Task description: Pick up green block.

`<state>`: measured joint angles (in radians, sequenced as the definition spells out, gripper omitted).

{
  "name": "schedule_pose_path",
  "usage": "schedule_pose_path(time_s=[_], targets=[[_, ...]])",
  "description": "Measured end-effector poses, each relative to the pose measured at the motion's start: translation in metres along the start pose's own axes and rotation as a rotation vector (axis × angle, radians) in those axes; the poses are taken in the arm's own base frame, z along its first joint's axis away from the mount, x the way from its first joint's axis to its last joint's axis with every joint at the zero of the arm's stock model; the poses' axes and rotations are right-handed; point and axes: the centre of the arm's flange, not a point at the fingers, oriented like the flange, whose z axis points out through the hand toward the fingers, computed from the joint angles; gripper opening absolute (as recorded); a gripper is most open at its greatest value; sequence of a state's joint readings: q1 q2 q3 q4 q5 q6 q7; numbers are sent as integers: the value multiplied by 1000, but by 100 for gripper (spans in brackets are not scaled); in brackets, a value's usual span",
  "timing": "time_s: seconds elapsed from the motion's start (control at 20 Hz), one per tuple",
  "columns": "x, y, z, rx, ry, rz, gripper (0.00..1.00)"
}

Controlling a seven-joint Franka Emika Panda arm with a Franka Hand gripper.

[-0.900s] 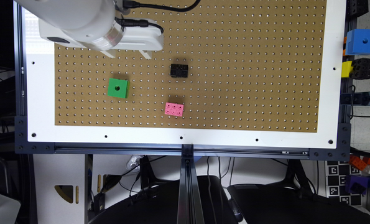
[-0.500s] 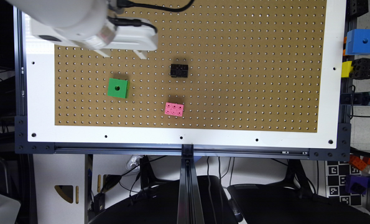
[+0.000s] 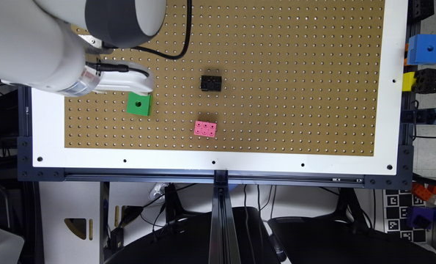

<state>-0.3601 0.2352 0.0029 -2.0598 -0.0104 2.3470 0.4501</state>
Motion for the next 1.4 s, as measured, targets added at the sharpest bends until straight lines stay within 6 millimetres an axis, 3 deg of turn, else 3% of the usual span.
schedule_pose_path(time_s=[0.3,0.55,0.8,1.05,1.25,1.4], targets=[[8,22,0,-7,-9,4,100],[8,24,1,-9,-13,4,100],[6,22,28,-16,-34,0,100],[2,16,36,-15,-43,-11,100],[2,13,68,-13,-45,-14,100],[3,11,73,-8,-39,-17,100]])
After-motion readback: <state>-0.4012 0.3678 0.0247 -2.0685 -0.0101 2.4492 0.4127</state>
